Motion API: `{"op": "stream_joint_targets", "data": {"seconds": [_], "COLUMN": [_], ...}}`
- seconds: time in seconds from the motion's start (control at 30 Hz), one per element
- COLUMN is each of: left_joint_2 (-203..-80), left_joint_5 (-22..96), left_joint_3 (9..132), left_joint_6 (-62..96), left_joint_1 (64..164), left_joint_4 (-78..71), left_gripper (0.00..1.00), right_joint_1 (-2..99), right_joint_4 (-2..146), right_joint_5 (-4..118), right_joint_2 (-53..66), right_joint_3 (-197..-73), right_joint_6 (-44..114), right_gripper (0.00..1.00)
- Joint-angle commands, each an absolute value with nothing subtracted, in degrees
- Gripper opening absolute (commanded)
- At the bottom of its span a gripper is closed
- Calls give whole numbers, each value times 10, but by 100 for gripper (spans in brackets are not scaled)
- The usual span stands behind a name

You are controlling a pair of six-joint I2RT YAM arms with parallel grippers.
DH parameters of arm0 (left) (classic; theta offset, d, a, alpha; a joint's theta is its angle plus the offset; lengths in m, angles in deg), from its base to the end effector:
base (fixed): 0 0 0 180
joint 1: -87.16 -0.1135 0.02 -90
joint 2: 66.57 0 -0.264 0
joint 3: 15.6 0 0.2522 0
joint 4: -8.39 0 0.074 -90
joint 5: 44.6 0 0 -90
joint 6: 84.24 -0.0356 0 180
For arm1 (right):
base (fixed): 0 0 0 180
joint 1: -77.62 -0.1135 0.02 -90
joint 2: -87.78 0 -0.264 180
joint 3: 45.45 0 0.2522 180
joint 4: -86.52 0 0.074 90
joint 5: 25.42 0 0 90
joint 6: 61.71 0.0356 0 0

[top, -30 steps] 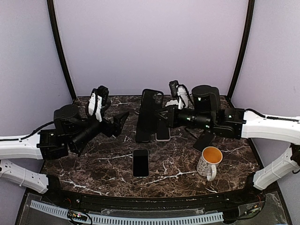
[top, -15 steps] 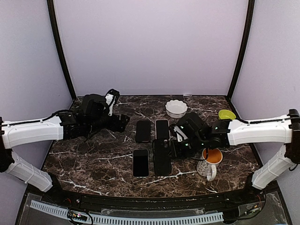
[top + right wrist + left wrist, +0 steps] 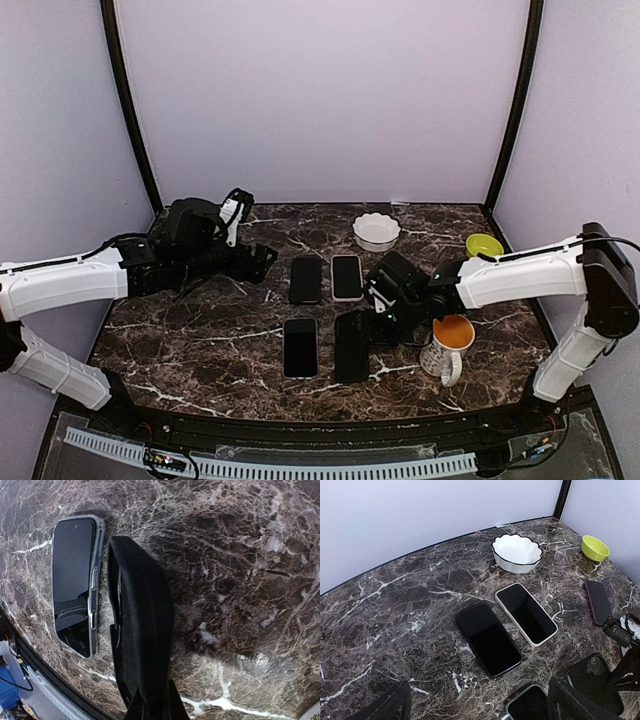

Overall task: Put the phone into the phone case
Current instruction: Place the phone case at the center of the board, then move the phone to the center of the board.

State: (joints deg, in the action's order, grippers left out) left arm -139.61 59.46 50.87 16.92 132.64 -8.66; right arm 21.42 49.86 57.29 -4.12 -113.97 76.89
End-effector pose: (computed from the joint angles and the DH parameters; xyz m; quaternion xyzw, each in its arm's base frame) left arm 0.2116 -0.2028 0.2937 0.1810 0.8134 -0.1676 0.5269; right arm 0.1714 0.2641 0.1826 -0.0803 0.9609 0.2418 0.1087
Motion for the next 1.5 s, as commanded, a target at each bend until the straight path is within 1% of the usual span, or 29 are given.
{"op": "stream_joint_targets", "data": {"seconds": [0.0,0.07,0.17,0.27,0.43,0.53,0.7,0.77,0.83,0.9,0.93,0.97,1.0,1.03,1.13,1.2,1.33,1.47], "left_joint_2": [-1377,-1374,-1374,-1373,-1374,-1374,-1376,-1376,-1375,-1375,-1376,-1377,-1377,-1378,-1376,-1374,-1367,-1363], "left_joint_5": [588,588,589,588,589,589,588,589,591,592,591,589,587,585,582,583,585,582], "left_joint_3": [508,507,506,506,505,505,505,506,505,505,505,505,505,505,505,505,504,503], "left_joint_6": [170,169,168,168,166,165,165,163,162,161,161,162,163,163,163,162,159,157], "left_joint_1": [1323,1323,1322,1323,1322,1323,1322,1322,1323,1323,1323,1323,1323,1323,1323,1323,1323,1323], "left_joint_4": [-83,-81,-81,-81,-79,-79,-79,-80,-79,-79,-79,-79,-79,-79,-79,-80,-79,-77], "left_gripper": [96,96,96,96,96,96,96,96,96,96,96,96,96,96,97,97,97,97], "right_joint_1": [225,226,226,226,224,219,201,187,170,161,161,162,168,178,222,253,291,335], "right_joint_4": [482,473,457,431,406,389,340,313,283,244,222,205,190,179,181,202,289,375], "right_joint_5": [613,616,625,644,672,678,733,769,812,871,902,934,960,979,997,1013,1045,1013], "right_joint_2": [-62,-76,-97,-105,-103,-105,-127,-148,-168,-187,-192,-194,-192,-187,-163,-141,-92,-57], "right_joint_3": [-1164,-1172,-1190,-1205,-1222,-1237,-1306,-1344,-1388,-1429,-1444,-1457,-1465,-1469,-1458,-1422,-1326,-1246], "right_joint_6": [777,773,771,773,776,772,757,752,749,753,757,760,765,767,766,773,825,881], "right_gripper": [4,12,18,27,30,34,40,44,52,63,74,80,95,98,99,99,99,99]}}
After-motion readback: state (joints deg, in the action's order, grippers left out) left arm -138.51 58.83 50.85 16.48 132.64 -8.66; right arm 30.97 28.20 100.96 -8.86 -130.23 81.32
